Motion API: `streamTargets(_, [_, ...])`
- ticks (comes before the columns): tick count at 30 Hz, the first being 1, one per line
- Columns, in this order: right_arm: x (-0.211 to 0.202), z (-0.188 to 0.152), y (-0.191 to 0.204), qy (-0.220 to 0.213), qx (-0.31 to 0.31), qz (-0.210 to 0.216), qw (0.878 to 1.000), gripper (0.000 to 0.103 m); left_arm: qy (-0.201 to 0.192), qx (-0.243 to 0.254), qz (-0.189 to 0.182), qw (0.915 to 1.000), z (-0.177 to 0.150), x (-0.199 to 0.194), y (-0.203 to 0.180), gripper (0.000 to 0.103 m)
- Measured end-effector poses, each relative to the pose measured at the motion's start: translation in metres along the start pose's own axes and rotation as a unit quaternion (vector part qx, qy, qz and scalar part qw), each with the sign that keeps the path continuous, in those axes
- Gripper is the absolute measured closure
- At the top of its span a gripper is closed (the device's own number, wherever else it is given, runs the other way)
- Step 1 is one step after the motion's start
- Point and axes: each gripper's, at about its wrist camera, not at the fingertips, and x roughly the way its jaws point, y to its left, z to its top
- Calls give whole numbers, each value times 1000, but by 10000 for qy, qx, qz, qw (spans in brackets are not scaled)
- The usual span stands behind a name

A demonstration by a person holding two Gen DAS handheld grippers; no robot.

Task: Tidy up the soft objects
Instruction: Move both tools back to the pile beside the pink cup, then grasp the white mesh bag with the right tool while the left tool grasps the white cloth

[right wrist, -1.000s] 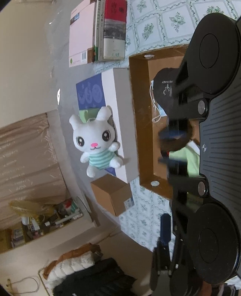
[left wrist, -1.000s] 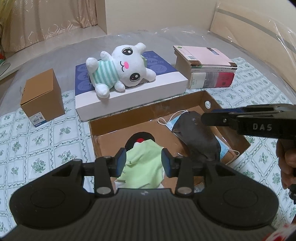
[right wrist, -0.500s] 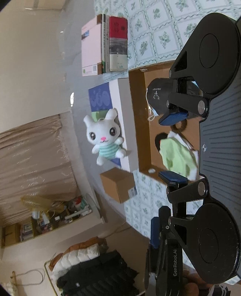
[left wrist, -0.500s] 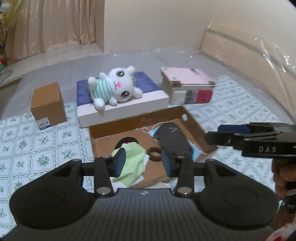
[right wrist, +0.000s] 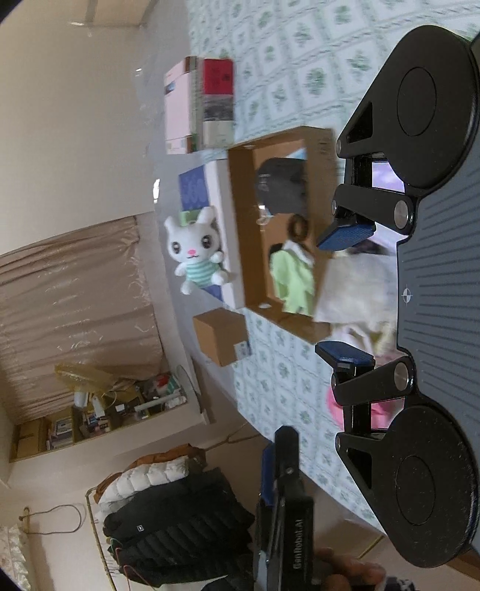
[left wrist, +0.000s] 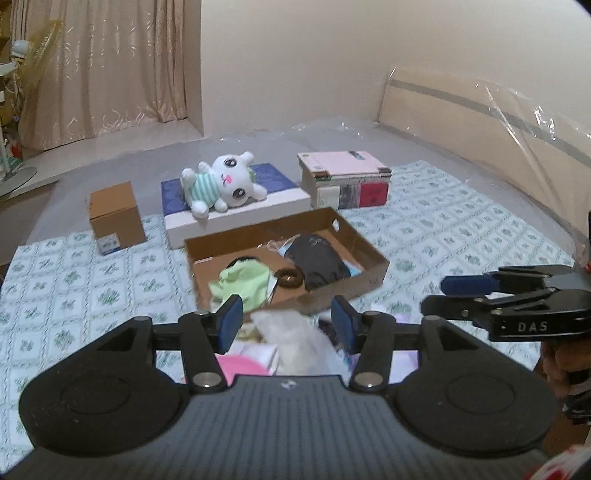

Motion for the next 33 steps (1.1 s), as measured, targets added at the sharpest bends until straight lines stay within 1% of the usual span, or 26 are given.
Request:
streamTargets(7, [-10, -23, 0, 142, 143, -44, 9998, 49, 139, 0, 92, 9999, -16, -11, 6, 54])
streamTargets(10, [-14, -26, 0, 150, 100, -82, 9998, 49, 164, 61, 128, 9998, -17, -12, 9, 52])
streamTargets(17, [-12, -28, -2, 249, -30, -108, 9996, 49, 263, 122, 205, 9994, -10, -4, 19, 52])
streamTargets(21, [-1, -26, 2, 396, -386, -49, 9985, 48, 329, 180, 227, 9990, -7, 3, 24, 51])
streamTargets(24, [15, -26, 7, 589, -771, -22, 9953, 49, 404, 199, 237, 9987, -5, 11, 31, 50])
streamTargets(29, [48, -33, 15, 932, -1283, 75, 9873, 49, 519, 192, 250, 9982, -4, 28, 44, 50])
streamTargets(33, [81, -37, 20, 1217, -1677, 45, 9783, 48, 623, 211, 240, 9975, -5, 44, 56, 49])
